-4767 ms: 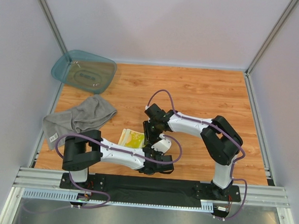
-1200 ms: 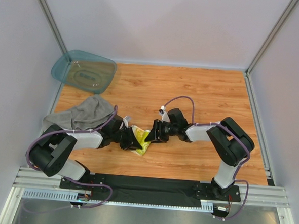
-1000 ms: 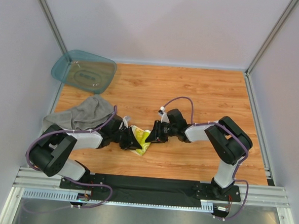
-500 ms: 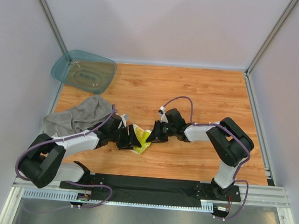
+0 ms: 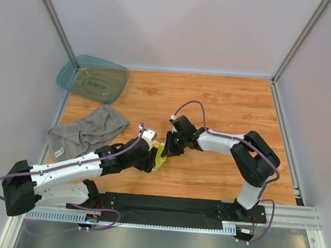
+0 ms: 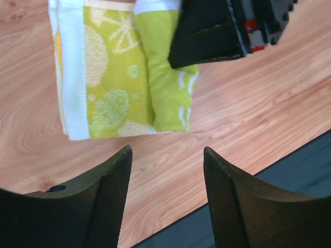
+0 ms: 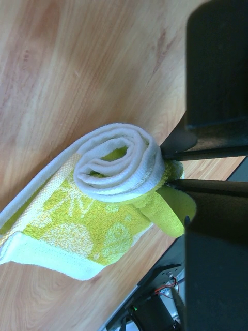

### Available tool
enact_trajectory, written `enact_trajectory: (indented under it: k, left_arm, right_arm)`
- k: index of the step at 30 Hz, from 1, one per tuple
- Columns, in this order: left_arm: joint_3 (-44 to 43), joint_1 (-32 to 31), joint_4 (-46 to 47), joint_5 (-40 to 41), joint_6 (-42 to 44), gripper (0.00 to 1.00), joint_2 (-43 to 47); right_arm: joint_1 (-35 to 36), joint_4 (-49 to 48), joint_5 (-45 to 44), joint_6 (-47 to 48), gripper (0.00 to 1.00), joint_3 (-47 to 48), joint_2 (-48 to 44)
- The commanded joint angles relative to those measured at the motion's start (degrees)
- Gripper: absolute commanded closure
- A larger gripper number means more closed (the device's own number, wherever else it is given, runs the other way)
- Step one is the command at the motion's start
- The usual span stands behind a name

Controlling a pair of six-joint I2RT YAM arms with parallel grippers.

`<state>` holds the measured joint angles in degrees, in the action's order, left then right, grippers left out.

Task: Roll the towels
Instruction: Roll the towel

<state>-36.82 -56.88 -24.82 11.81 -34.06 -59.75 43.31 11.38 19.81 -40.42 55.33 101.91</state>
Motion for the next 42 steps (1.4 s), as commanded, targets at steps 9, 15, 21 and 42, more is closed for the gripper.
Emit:
enact_trajectory:
  k: [9,15,21,42]
  left_arm:
    - [-7.65,-10.44,4.33,8.32,4.44,0.37,-13.2]
    - [-8.36,-10.88,6.89,7.87,5.59,0.38,-16.45]
    - [-9.94,-10.88,6.89,8.75,6.82,0.38,-20.84]
    - [-5.37,-10.88,2.76,17.19,1.28,0.4,-23.4]
  right_arm:
    - [2.13,11.74,-5.66,2.37,0.86,5.58,3.38]
    - [2.31,12.27,-5.49,2.28,0.86,6.28,3.74]
    - [2.39,12.35,-5.22,2.54,0.87,6.98,4.61]
    - [2.39,14.37,-4.61,4.21,0.87,8.83,6.29]
